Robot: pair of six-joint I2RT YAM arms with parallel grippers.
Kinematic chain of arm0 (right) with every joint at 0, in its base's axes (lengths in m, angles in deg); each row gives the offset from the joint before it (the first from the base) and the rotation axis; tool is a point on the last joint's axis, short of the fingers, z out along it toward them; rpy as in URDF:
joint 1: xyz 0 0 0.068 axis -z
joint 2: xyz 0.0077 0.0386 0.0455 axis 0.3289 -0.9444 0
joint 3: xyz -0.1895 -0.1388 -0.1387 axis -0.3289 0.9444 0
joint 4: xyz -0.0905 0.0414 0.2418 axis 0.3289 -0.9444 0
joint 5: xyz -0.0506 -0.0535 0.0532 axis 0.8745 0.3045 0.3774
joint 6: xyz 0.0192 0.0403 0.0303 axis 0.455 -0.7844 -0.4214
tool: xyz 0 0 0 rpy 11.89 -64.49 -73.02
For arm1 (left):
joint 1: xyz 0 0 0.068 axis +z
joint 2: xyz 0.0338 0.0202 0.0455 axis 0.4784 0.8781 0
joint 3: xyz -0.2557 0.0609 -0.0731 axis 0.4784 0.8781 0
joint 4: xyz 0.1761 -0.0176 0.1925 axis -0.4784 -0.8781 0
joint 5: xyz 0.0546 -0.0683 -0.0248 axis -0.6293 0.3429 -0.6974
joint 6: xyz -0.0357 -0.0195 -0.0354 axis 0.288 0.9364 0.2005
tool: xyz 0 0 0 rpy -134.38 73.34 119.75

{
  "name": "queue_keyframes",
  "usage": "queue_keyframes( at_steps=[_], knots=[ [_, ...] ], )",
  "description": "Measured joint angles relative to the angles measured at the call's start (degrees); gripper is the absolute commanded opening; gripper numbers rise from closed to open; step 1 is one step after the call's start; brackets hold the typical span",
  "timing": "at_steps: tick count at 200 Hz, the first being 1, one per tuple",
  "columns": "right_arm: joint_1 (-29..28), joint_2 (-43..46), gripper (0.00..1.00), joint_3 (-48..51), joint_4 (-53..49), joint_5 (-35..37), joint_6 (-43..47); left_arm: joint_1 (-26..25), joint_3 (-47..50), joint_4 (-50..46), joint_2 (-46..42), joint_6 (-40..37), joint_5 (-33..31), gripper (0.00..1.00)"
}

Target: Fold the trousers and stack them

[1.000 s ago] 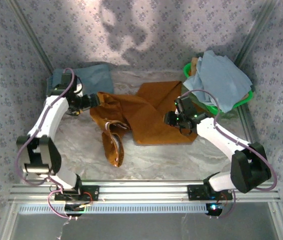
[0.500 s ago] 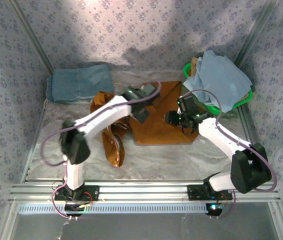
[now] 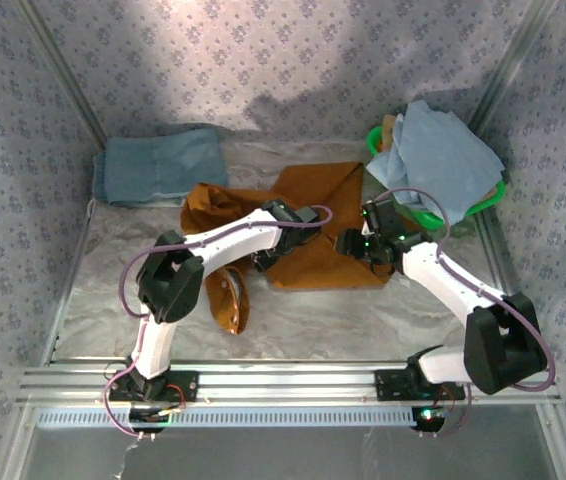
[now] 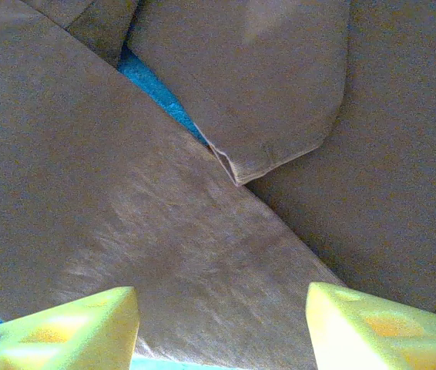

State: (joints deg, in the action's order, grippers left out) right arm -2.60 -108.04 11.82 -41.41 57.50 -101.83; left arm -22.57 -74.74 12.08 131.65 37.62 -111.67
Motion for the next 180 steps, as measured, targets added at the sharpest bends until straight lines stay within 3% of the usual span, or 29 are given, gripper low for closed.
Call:
queue_keyframes(
  at_steps=[16, 51, 83, 112, 139, 155, 163, 168, 173, 180],
  knots=[
    [0.1, 0.4, 0.61, 0.3, 0.0, 0.0, 0.0, 0.4, 1.2, 0.7, -0.1, 0.6, -1.7, 0.42],
    [0.3, 1.8, 0.60, 1.0, 0.0, 0.0, 0.0, 0.8, 3.3, 1.8, -2.2, 2.6, -5.7, 0.00],
    [0.3, 2.2, 0.59, 1.4, 0.1, -0.4, 0.0, 2.0, 5.7, 3.0, -7.0, 5.6, -8.2, 0.00],
    [0.3, 2.2, 0.59, 1.5, 0.1, -0.8, 0.0, 7.5, 10.2, 5.4, -17.6, 10.9, -8.6, 0.00],
    [-0.3, 2.2, 0.59, 1.5, 0.1, -1.3, 0.0, 18.9, 18.6, 10.8, -32.8, 17.3, -5.9, 0.00],
    [-1.0, 2.1, 0.59, 1.5, 0.1, -1.5, 0.0, 30.5, 25.7, 15.3, -43.3, 21.0, -1.6, 0.00],
    [-1.4, 1.9, 0.59, 1.5, 0.2, -1.6, -0.1, 37.1, 29.2, 17.2, -48.0, 22.6, 1.1, 0.18],
    [-1.7, 1.6, 0.59, 1.4, 0.2, -1.7, -0.1, 41.9, 31.1, 18.1, -50.7, 23.5, 2.6, 0.43],
    [-1.9, 1.4, 0.60, 1.3, 0.2, -1.8, -0.1, 46.4, 32.8, 18.9, -53.1, 24.2, 4.3, 0.74],
    [-2.3, 1.0, 0.60, 1.1, 0.2, -1.9, -0.1, 52.5, 34.3, 19.7, -55.3, 25.3, 6.6, 0.91]
  ],
)
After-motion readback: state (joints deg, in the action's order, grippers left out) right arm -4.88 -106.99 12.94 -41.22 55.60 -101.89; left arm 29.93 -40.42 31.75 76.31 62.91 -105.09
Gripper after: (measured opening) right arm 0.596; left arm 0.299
